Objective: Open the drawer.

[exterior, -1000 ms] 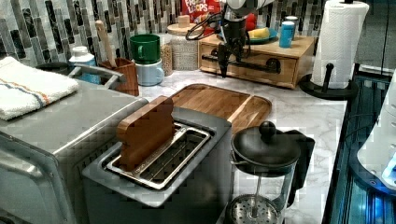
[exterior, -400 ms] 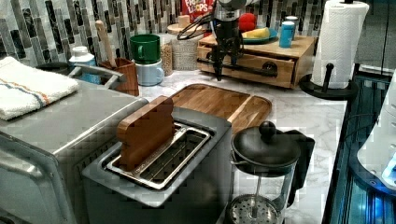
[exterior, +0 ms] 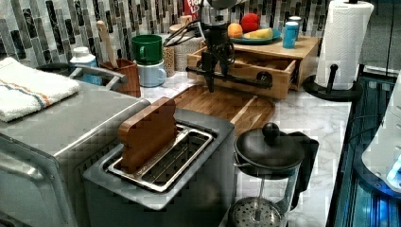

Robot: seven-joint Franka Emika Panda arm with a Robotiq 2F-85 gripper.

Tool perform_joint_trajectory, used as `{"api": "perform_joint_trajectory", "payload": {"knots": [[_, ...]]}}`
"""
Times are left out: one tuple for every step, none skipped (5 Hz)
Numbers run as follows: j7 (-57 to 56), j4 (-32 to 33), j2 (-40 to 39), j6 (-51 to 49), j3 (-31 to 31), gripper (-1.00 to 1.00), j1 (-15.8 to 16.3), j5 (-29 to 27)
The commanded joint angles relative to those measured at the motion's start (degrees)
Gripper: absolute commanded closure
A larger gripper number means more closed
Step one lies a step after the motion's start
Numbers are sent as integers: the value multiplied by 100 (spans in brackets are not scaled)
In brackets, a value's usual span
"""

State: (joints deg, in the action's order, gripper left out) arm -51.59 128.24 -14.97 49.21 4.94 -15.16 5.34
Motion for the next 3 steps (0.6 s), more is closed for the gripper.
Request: {"api": "perform_joint_trajectory", "payload": {"knots": [[363, 453, 411, 19, 767, -100, 737, -250], [210, 359, 425, -267, 942, -100, 598, -669], [340, 286, 466, -390, 979, -100, 652, -804]]}}
